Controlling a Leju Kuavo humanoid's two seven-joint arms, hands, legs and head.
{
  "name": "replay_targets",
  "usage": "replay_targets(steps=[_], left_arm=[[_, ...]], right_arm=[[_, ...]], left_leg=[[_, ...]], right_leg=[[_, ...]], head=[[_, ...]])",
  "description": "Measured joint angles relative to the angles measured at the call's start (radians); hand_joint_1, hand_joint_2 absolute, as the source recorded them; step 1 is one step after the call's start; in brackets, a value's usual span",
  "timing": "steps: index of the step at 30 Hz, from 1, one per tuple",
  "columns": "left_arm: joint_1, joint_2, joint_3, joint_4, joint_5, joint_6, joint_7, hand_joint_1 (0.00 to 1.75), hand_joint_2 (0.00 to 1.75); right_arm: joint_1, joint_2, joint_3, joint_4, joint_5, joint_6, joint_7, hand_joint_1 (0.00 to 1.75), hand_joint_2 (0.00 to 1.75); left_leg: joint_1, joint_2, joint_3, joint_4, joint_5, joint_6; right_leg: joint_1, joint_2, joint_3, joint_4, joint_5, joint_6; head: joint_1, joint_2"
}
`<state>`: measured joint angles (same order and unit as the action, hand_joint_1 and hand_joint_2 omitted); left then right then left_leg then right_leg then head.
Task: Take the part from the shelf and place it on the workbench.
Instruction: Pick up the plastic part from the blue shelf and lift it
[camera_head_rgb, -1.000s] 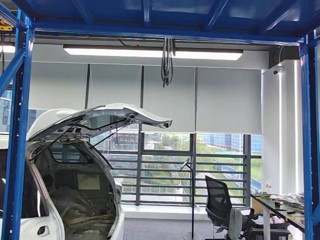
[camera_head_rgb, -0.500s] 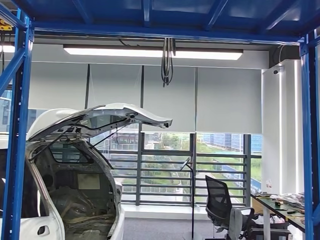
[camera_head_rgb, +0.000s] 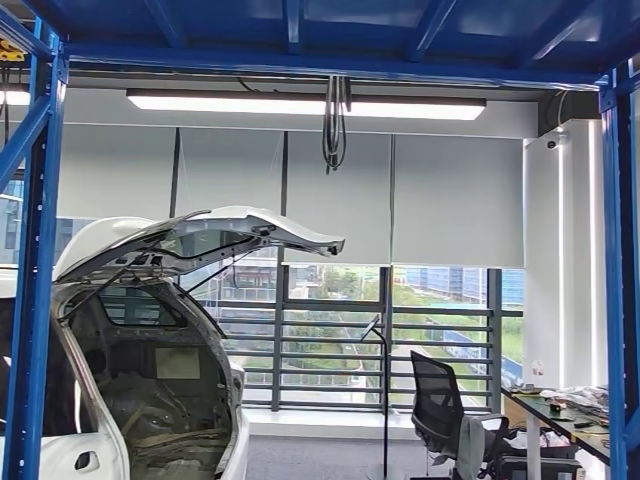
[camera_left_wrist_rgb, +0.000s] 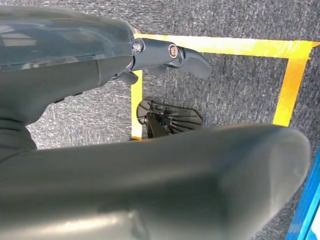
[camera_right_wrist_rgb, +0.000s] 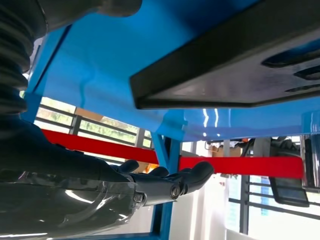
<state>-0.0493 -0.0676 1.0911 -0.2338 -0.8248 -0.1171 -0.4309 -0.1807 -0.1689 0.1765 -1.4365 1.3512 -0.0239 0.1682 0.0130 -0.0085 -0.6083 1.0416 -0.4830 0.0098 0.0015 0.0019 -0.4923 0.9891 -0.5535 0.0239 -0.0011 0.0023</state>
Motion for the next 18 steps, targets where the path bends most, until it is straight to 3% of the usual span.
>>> replay_targets(steps=[9, 18], left_arm=[[-0.004, -0.004, 0.007, 0.000, -0.026, -0.007, -0.002, 0.00, 0.00], [-0.009, -0.010, 0.009, 0.000, -0.047, -0.015, -0.005, 0.00, 0.00]], right_arm=[[-0.120, 0.023, 0.065, 0.144, 0.011, 0.010, 0.000, 0.00, 1.75], [-0.258, 0.082, 0.140, 0.316, -0.003, 0.011, -0.022, 0.00, 1.75]], left_leg=[[0.000, 0.000, 0.000, 0.000, 0.000, 0.000], [0.000, 0.000, 0.000, 0.000, 0.000, 0.000]], right_leg=[[0.000, 0.000, 0.000, 0.000, 0.000, 0.000], [0.000, 0.001, 0.000, 0.001, 0.000, 0.000]], head=[[0.000, 0.000], [0.000, 0.000]])
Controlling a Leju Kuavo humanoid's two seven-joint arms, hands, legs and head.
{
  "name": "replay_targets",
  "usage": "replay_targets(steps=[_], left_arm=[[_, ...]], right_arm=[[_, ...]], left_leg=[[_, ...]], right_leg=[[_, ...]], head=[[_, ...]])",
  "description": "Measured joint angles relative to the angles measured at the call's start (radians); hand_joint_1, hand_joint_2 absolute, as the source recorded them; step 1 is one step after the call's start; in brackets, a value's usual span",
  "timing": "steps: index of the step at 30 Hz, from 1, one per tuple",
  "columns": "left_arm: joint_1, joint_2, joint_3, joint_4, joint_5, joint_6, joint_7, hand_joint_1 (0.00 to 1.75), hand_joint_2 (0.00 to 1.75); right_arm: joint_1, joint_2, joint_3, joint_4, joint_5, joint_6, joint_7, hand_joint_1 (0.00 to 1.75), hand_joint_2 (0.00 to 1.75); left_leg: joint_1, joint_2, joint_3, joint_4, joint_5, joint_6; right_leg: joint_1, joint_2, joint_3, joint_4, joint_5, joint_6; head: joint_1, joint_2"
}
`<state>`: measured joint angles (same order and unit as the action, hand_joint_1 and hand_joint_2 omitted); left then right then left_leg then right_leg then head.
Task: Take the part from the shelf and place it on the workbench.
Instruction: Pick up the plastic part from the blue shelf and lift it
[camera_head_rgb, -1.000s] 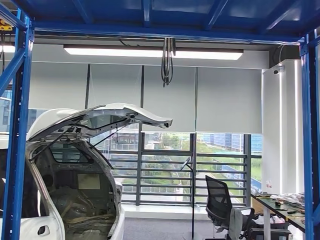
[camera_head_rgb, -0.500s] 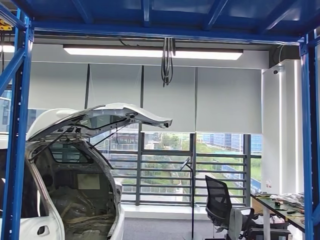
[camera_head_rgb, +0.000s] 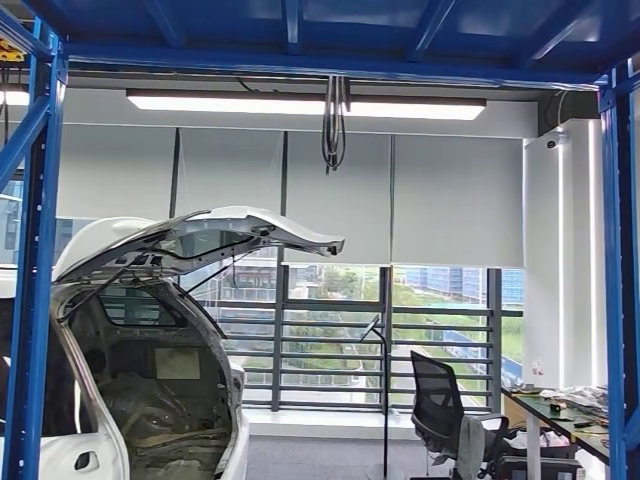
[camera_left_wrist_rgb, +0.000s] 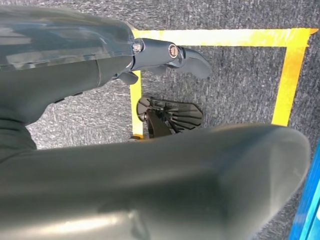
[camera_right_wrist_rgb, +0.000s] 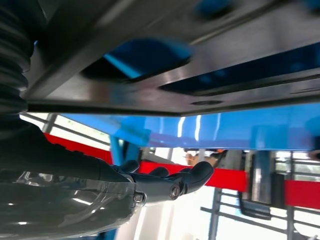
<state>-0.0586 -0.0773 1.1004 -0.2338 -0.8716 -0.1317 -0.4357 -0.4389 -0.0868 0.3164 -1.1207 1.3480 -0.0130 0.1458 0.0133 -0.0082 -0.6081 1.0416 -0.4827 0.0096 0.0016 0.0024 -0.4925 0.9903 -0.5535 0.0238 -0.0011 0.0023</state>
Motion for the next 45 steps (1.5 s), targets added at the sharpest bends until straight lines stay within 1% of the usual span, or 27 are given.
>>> replay_targets(steps=[10, 16, 20, 24, 29, 38, 42, 45], left_arm=[[-0.008, -0.006, 0.006, 0.000, -0.021, -0.007, -0.009, 0.00, 0.00], [-0.010, -0.009, 0.011, 0.000, -0.031, -0.009, -0.012, 0.00, 0.00], [-0.010, -0.010, 0.014, 0.000, -0.034, -0.014, -0.016, 0.00, 0.00], [-0.011, -0.012, 0.014, 0.000, -0.035, -0.017, -0.019, 0.00, 0.00], [-0.012, -0.014, 0.016, 0.000, -0.035, -0.017, -0.025, 0.00, 0.00], [-0.010, -0.014, 0.028, 0.000, -0.040, -0.017, -0.045, 0.00, 0.00], [-0.009, -0.014, 0.030, 0.000, -0.048, 0.002, -0.075, 0.00, 1.75], [-0.008, -0.014, 0.032, 0.000, -0.052, 0.026, -0.091, 0.00, 1.75]], right_arm=[[-0.164, 0.122, 0.100, 0.240, -0.053, -0.011, -0.035, 0.00, 1.75], [-0.234, 0.189, 0.149, 0.360, -0.085, -0.009, -0.049, 0.00, 1.75], [-0.266, 0.220, 0.167, 0.419, -0.112, -0.006, -0.068, 0.00, 1.75], [-0.293, 0.243, 0.181, 0.467, -0.129, 0.002, -0.077, 1.74, 1.75], [-0.304, 0.252, 0.190, 0.508, -0.146, 0.001, -0.086, 1.75, 1.75], [-0.309, 0.242, 0.203, 0.515, -0.171, -0.023, -0.085, 1.75, 1.75], [-0.291, 0.227, 0.206, 0.489, -0.172, -0.039, -0.066, 1.75, 1.75], [-0.254, 0.205, 0.208, 0.425, -0.165, -0.052, -0.044, 1.75, 1.75]], left_leg=[[0.000, 0.000, 0.001, 0.000, 0.000, 0.000], [0.000, 0.000, 0.001, 0.000, 0.000, 0.000], [0.000, 0.000, 0.002, 0.000, 0.000, 0.000], [0.000, 0.000, 0.002, 0.000, 0.000, 0.000], [0.000, 0.000, 0.002, 0.000, 0.000, 0.000], [0.000, 0.000, 0.002, 0.000, 0.000, 0.000], [0.000, 0.000, 0.002, 0.000, 0.000, 0.000], [0.000, 0.000, 0.001, 0.000, 0.000, 0.000]], right_leg=[[0.000, 0.000, 0.000, 0.002, 0.000, 0.000], [0.000, 0.000, 0.000, 0.002, 0.000, 0.000], [0.000, 0.001, 0.000, 0.002, 0.000, 0.000], [0.000, 0.000, 0.000, 0.002, 0.000, 0.000], [0.000, 0.000, 0.000, 0.002, 0.000, 0.000], [0.000, 0.000, 0.000, 0.002, 0.000, 0.000], [0.000, 0.000, 0.000, 0.002, 0.000, 0.000], [0.000, -0.001, -0.001, 0.002, 0.000, 0.000]], head=[[0.000, 0.000], [0.000, 0.000], [0.000, 0.000], [0.000, 0.000], [0.000, 0.000], [0.000, 0.000], [0.000, 0.000], [0.000, 0.000]])
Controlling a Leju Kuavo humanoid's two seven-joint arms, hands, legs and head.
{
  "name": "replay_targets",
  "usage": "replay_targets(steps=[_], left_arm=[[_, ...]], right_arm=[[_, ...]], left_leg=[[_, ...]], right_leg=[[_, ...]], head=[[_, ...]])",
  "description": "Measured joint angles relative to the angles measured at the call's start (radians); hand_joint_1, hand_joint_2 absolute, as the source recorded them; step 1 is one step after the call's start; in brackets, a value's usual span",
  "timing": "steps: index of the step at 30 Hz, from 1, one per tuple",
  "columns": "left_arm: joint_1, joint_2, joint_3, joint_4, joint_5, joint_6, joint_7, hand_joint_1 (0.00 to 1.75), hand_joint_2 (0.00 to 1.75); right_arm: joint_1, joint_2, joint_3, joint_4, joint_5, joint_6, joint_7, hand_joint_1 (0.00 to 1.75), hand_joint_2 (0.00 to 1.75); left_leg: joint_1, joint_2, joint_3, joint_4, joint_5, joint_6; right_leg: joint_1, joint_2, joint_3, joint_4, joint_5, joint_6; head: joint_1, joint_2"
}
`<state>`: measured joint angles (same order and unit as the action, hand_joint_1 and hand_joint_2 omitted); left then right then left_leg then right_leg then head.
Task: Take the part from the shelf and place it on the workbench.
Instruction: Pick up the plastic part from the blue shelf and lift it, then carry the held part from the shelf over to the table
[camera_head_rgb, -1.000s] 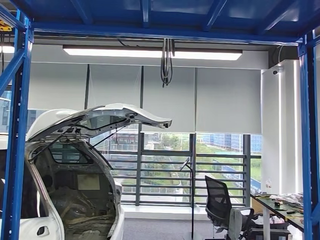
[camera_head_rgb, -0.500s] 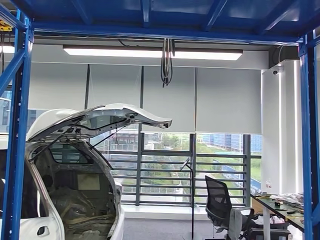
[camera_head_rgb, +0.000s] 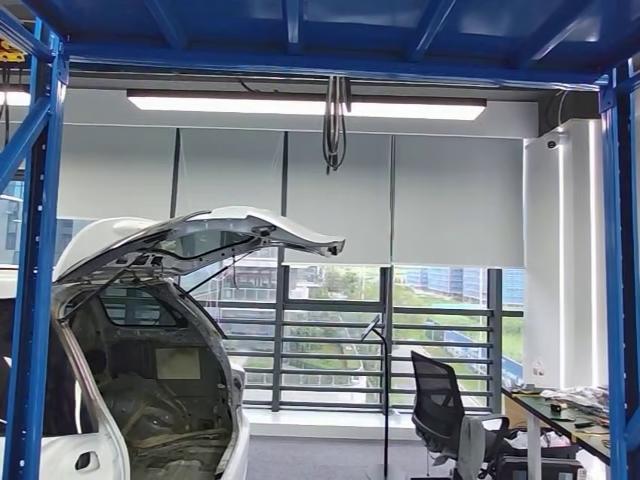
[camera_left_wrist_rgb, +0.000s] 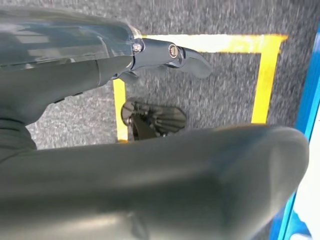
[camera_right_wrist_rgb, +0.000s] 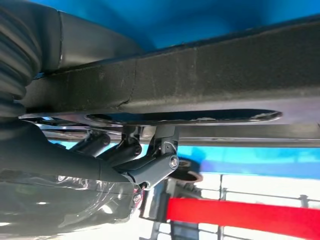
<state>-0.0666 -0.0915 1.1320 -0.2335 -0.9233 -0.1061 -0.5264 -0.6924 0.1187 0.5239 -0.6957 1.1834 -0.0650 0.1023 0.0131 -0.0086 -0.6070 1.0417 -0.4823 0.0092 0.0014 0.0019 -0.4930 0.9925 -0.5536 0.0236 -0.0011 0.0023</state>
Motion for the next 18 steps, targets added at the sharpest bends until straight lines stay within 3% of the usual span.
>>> replay_targets(steps=[11, 15, 18], left_arm=[[-0.002, 0.000, 0.024, 0.000, 0.001, 0.010, -0.009, 0.00, 1.75], [-0.004, 0.000, 0.029, 0.000, 0.001, 0.011, -0.040, 0.00, 1.75], [-0.008, 0.000, 0.033, 0.000, 0.005, 0.017, -0.050, 0.00, 1.75]], right_arm=[[0.110, -0.061, -0.002, -0.428, -0.073, 0.015, -0.021, 1.75, 1.75], [0.138, -0.067, -0.003, -0.586, -0.167, 0.010, -0.070, 1.75, 1.75], [0.158, -0.064, -0.004, -0.705, -0.315, 0.018, -0.140, 1.75, 1.75]], left_leg=[[0.000, 0.000, -0.003, 0.000, 0.000, 0.000], [0.000, 0.000, -0.003, 0.000, 0.000, 0.000], [0.000, 0.000, -0.003, 0.000, 0.000, 0.000]], right_leg=[[0.000, 0.000, -0.003, 0.000, 0.000, 0.000], [0.000, 0.001, -0.004, 0.001, 0.000, 0.000], [0.000, 0.000, -0.004, 0.001, 0.000, 0.000]], head=[[0.000, 0.000], [0.000, 0.000], [0.000, 0.000]])
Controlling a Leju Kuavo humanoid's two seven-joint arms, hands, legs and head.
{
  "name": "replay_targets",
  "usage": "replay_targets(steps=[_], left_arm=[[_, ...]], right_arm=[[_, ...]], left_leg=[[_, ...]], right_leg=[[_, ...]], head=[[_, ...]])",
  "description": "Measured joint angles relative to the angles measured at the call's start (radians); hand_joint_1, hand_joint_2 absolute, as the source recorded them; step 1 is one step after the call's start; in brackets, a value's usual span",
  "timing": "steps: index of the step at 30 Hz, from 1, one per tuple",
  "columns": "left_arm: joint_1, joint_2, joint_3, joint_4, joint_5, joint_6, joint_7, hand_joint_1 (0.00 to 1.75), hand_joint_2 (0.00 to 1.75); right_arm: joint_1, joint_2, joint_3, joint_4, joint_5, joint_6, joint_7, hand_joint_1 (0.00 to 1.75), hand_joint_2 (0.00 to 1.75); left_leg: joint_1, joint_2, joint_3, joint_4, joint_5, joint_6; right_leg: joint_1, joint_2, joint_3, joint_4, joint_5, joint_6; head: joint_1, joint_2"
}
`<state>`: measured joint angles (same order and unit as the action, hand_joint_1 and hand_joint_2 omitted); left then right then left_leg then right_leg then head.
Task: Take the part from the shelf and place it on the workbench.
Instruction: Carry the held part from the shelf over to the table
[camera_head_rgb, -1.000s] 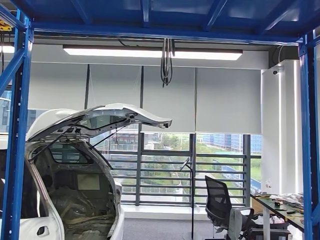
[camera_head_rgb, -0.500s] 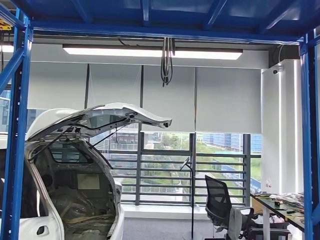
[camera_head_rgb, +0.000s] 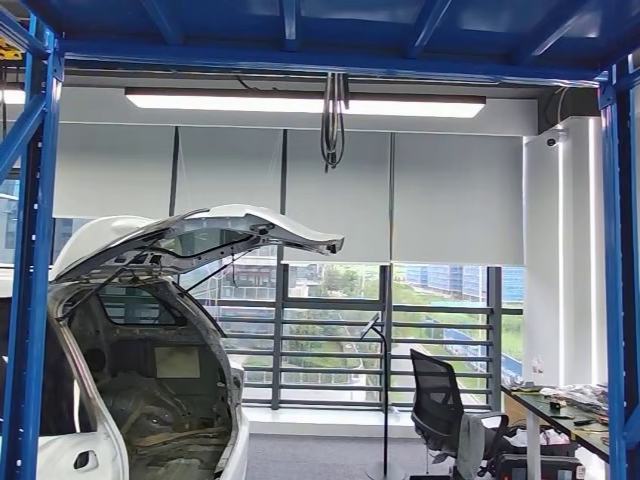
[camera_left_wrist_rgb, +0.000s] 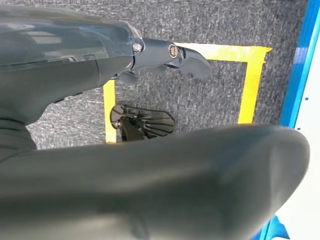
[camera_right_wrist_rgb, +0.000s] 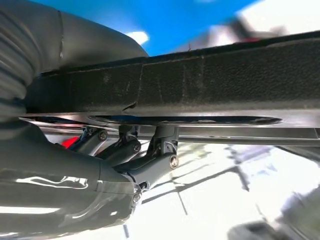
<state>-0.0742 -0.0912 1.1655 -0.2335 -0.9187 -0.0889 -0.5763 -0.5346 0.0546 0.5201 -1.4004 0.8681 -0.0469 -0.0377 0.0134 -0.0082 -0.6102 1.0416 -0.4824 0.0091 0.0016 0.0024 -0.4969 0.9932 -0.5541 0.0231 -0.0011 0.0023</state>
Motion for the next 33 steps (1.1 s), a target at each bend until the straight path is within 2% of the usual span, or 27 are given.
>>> replay_targets(steps=[2, 4, 7, 10, 20, 26, 28, 30, 32, 33], left_arm=[[-0.006, 0.000, 0.007, 0.000, 0.010, 0.004, -0.009, 0.00, 1.75], [-0.020, 0.000, 0.015, 0.000, 0.018, 0.004, -0.024, 0.00, 1.75], [-0.039, 0.000, 0.020, 0.000, 0.021, 0.003, -0.034, 0.00, 1.75], [-0.045, 0.000, 0.021, 0.000, 0.020, -0.007, -0.035, 0.00, 1.75], [-0.045, 0.012, 0.022, 0.000, 0.028, -0.040, -0.055, 0.00, 1.75], [-0.040, 0.027, 0.025, 0.000, 0.039, -0.040, -0.056, 0.00, 1.75], [-0.037, 0.028, 0.025, 0.000, 0.041, -0.041, -0.055, 0.00, 1.75], [-0.034, 0.029, 0.026, 0.000, 0.045, -0.042, -0.052, 0.00, 1.75], [-0.028, 0.030, 0.030, 0.000, 0.048, -0.041, -0.046, 0.00, 1.75], [-0.024, 0.032, 0.032, 0.000, 0.048, -0.040, -0.040, 0.00, 1.75]], right_arm=[[0.024, 0.013, -0.003, -0.079, -0.198, 0.034, -0.074, 1.75, 1.75], [0.048, 0.034, -0.008, -0.153, -0.473, 0.102, -0.138, 1.75, 1.75], [0.068, 0.045, -0.007, -0.201, -0.934, 0.286, -0.195, 1.75, 1.75], [0.077, 0.031, 0.018, -0.190, -1.175, 0.437, -0.245, 1.75, 1.75], [0.091, 0.018, 0.118, -0.180, -1.368, 0.557, -0.256, 1.75, 1.75], [0.076, 0.025, 0.161, -0.203, -1.401, 0.538, -0.219, 1.75, 1.75], [0.067, 0.026, 0.170, -0.206, -1.406, 0.534, -0.212, 1.75, 1.75], [0.061, 0.025, 0.177, -0.208, -1.405, 0.532, -0.211, 1.75, 1.75], [0.057, 0.021, 0.185, -0.208, -1.397, 0.532, -0.212, 1.75, 1.75], [0.056, 0.017, 0.190, -0.208, -1.392, 0.532, -0.212, 1.75, 1.75]], left_leg=[[0.000, 0.000, 0.000, 0.000, 0.000, 0.000], [0.000, 0.000, 0.000, 0.000, 0.000, 0.000], [0.000, -0.001, 0.000, 0.000, 0.000, 0.000], [0.000, 0.000, 0.000, 0.000, 0.000, 0.000], [0.000, 0.000, 0.000, 0.000, 0.000, 0.000], [-0.006, -0.001, -0.001, 0.001, -0.002, 0.003], [-0.001, 0.000, 0.005, -0.008, 0.000, 0.008], [0.005, 0.002, 0.012, -0.016, 0.003, 0.013], [0.005, 0.002, 0.014, -0.017, 0.002, 0.014], [0.005, 0.002, 0.015, -0.017, 0.000, 0.013]], right_leg=[[0.000, 0.000, 0.000, 0.000, 0.000, 0.000], [0.000, -0.001, 0.000, 0.000, -0.001, -0.001], [0.000, -0.001, 0.001, 0.000, -0.001, -0.002], [0.000, -0.001, 0.001, 0.000, -0.001, -0.002], [0.000, -0.001, 0.001, 0.000, -0.001, -0.002], [-0.005, -0.001, 0.000, -0.004, 0.000, 0.002], [-0.005, -0.001, 0.000, 0.002, -0.007, 0.006], [-0.006, -0.001, -0.029, 0.066, -0.042, 0.010], [-0.009, -0.001, -0.104, 0.203, -0.095, 0.012], [-0.010, -0.001, -0.142, 0.263, -0.108, 0.013]], head=[[0.000, 0.000], [0.000, 0.000], [0.000, 0.000], [0.000, 0.000], [0.000, 0.000], [0.000, 0.000], [0.000, 0.000], [0.000, 0.000], [0.000, 0.000], [0.000, 0.000]])
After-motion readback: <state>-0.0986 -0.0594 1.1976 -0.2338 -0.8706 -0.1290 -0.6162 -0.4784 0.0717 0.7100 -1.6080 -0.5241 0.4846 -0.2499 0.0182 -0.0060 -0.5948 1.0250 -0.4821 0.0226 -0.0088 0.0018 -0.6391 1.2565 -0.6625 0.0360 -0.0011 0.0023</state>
